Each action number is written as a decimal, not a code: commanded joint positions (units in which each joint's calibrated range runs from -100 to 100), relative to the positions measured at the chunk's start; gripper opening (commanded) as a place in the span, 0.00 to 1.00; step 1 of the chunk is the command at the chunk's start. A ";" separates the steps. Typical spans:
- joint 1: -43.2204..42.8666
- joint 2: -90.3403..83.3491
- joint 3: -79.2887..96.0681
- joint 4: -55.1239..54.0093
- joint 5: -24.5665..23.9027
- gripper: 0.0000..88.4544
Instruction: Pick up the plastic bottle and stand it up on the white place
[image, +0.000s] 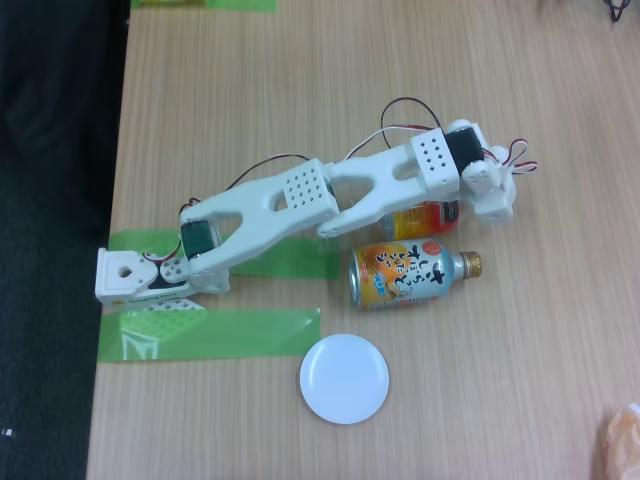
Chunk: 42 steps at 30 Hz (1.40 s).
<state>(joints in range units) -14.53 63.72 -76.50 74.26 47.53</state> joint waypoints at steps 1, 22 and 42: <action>0.46 -0.34 -1.41 0.25 0.31 0.30; 0.61 -0.43 -2.22 4.71 2.98 0.28; 0.09 -0.51 -5.75 5.23 2.62 0.15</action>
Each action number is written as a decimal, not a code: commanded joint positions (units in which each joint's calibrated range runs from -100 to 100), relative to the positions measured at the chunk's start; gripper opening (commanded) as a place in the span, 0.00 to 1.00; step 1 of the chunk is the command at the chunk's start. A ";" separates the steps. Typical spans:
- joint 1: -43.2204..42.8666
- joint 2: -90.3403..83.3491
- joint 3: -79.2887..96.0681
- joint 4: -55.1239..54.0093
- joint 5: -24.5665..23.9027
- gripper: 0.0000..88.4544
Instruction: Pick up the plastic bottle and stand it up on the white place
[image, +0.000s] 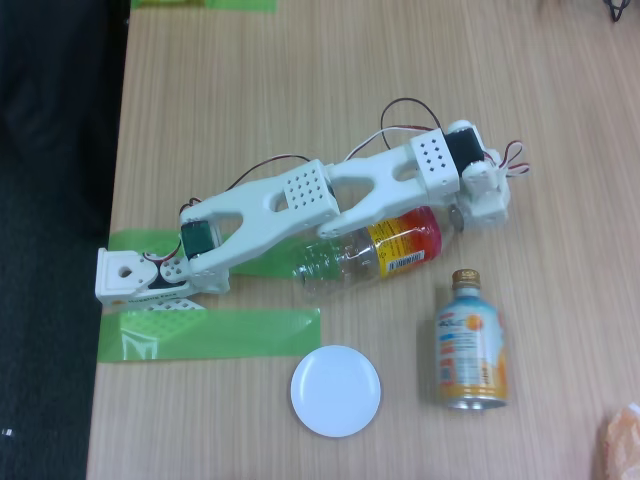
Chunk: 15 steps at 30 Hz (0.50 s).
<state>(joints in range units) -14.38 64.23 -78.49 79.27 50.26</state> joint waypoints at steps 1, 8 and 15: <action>0.09 -1.02 -4.58 0.22 -0.12 0.17; 0.46 -1.18 -5.48 1.59 -0.17 0.36; 2.01 -2.28 -8.38 6.48 0.25 0.36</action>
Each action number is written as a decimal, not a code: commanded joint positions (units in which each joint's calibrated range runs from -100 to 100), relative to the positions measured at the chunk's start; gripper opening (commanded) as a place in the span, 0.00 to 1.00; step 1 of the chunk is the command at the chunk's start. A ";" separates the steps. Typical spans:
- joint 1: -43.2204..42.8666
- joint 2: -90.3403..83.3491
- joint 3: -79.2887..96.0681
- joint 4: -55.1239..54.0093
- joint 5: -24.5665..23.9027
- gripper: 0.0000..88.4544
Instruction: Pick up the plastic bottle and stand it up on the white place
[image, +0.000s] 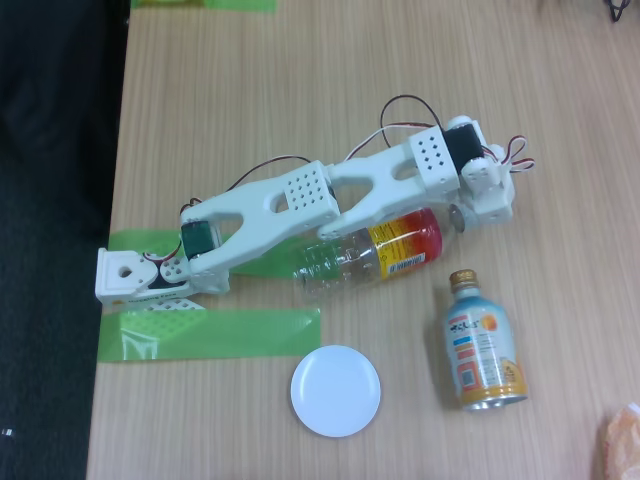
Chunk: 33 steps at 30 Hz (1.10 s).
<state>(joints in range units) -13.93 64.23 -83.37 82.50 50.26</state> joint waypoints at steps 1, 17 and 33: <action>2.01 -2.28 -3.86 4.20 0.30 0.36; 5.93 -2.44 -7.48 6.26 5.13 0.36; 4.38 -2.36 -11.47 11.84 5.13 0.36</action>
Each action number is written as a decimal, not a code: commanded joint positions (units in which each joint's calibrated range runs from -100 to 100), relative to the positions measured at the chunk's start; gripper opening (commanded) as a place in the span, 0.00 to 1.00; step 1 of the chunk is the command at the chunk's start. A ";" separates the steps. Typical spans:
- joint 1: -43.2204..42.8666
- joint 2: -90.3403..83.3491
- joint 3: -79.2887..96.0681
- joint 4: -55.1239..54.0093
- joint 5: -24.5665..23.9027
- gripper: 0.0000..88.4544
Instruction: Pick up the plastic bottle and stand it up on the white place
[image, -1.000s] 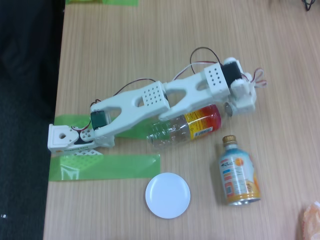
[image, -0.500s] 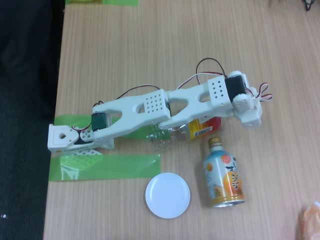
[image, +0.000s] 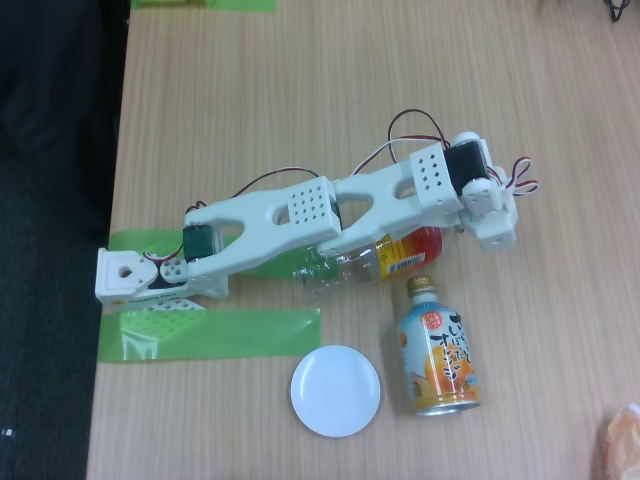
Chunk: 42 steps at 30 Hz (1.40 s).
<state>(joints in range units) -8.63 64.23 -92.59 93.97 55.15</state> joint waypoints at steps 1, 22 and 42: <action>-1.30 -2.36 -2.25 0.37 0.13 0.36; -2.26 -2.28 -2.34 0.28 -0.13 0.36; -2.56 -15.30 18.85 -2.38 -0.13 0.36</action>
<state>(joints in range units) -10.95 55.81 -79.39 93.63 55.15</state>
